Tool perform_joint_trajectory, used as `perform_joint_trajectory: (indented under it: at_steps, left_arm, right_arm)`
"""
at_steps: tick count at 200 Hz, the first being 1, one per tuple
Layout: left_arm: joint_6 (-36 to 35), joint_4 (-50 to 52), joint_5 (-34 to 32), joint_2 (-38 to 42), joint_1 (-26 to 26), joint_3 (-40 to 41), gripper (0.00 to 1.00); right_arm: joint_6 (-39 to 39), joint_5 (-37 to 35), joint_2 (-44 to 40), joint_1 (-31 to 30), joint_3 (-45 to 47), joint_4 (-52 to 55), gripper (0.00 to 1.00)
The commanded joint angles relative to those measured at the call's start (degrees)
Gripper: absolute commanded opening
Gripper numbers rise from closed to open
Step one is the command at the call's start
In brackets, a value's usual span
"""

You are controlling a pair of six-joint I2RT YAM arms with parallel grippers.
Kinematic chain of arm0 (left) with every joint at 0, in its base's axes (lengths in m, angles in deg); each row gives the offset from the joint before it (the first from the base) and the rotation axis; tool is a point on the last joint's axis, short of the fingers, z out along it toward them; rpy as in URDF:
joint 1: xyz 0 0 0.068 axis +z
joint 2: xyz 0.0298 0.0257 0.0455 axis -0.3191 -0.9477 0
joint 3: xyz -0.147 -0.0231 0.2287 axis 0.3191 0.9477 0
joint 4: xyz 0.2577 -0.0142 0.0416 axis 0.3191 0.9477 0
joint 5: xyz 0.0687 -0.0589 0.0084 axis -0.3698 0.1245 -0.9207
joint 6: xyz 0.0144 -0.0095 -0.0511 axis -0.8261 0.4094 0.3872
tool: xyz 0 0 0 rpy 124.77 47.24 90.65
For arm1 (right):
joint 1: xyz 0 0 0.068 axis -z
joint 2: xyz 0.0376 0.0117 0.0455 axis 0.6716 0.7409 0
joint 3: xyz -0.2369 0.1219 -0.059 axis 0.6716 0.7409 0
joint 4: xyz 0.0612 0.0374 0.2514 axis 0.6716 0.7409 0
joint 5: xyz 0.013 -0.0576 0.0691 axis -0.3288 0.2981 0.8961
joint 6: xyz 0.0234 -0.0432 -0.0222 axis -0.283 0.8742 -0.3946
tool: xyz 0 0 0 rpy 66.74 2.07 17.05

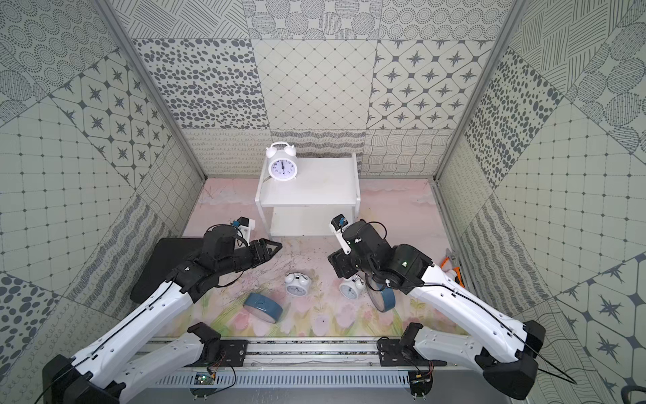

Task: Place the alarm clocks on the shelf by style
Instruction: Pick up the alarm from the center of the board.

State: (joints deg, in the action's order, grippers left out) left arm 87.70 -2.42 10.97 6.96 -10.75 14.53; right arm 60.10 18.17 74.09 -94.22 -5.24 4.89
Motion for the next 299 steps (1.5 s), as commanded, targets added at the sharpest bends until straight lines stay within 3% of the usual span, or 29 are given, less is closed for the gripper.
perform_joint_trajectory:
  at_steps: [1, 22, 53, 96, 280, 299]
  left_arm:
    - [1.45, -5.11, 0.44, -2.11, -2.69, 0.95, 0.56]
    - [1.12, -5.13, -0.18, -2.57, -3.50, 1.22, 0.56]
    - [1.44, -5.62, 0.63, -1.88, -3.55, 0.65, 0.56]
    - [1.46, -5.73, 0.99, -1.40, -3.85, 0.34, 0.55]
    - [1.04, -7.09, 1.54, -2.42, -3.95, 0.86, 0.52]
    - [0.78, -7.21, 1.27, -2.25, -3.90, 1.13, 0.52]
  right_arm:
    - [-8.55, -0.15, -2.02, -0.11, 5.65, -6.65, 0.69]
    - [-12.36, -5.85, -3.64, 1.20, 9.93, -5.56, 0.69]
    - [-12.35, 0.55, -3.87, 7.61, 13.25, -5.99, 0.64]
    - [-11.80, 2.99, -1.60, 7.67, 15.65, -6.97, 0.51]
    - [-13.87, 4.23, -1.34, 7.58, 20.67, -8.39, 0.27]
    - [-13.88, 4.08, -0.97, 7.64, 20.81, -8.78, 0.19]
